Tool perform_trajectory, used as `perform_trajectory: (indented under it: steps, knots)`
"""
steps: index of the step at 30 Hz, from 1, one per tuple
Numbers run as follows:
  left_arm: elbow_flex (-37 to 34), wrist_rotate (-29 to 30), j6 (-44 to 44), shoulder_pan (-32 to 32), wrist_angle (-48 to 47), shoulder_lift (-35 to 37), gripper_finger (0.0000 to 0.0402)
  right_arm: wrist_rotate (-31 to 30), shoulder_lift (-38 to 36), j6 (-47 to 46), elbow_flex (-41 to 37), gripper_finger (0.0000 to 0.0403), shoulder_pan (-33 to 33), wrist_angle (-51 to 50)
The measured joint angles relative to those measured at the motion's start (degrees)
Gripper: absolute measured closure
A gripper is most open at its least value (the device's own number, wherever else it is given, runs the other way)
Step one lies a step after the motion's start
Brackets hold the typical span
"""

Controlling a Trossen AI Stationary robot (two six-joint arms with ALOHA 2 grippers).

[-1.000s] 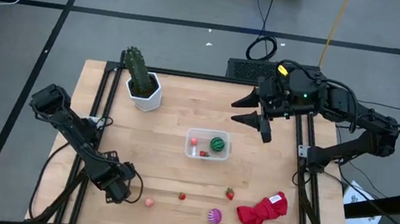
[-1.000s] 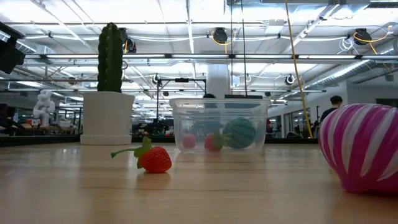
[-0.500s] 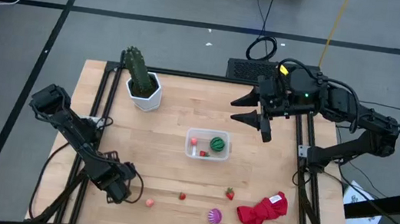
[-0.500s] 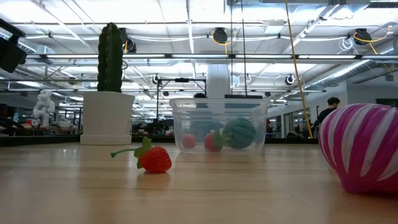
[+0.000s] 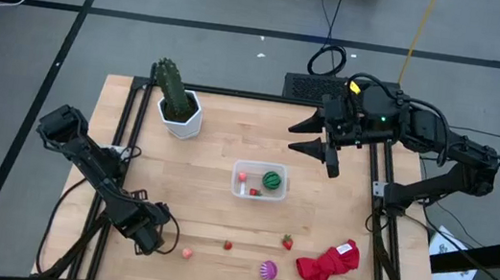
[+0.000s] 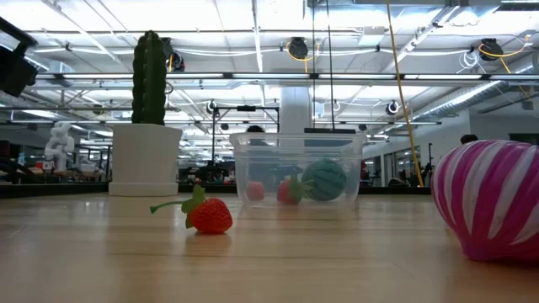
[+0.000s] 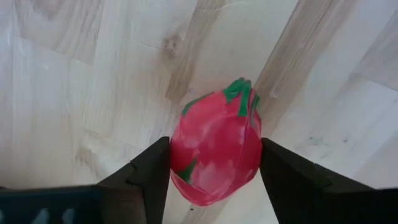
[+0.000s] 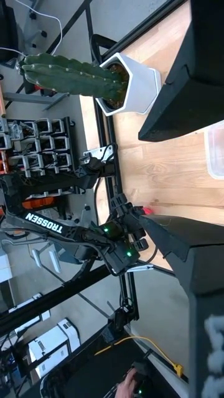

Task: Pick and placing Produce into tupperware
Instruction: Put the dragon fruit into the transparent bin

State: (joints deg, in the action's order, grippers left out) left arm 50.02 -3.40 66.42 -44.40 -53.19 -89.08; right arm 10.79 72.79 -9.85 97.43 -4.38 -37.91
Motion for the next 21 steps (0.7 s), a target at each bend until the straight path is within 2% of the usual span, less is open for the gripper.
perform_trajectory:
  steps: [7,21]
  knots:
    - [0.0,0.0,2.2,0.0,0.0,0.0,0.0165,0.0,0.0,0.0,0.0,0.0206,0.0,0.0]
    - [0.0,-0.4,3.4,1.3,0.6,0.0,0.0187,0.0,0.0,0.0,0.0,0.0206,0.0,0.0]
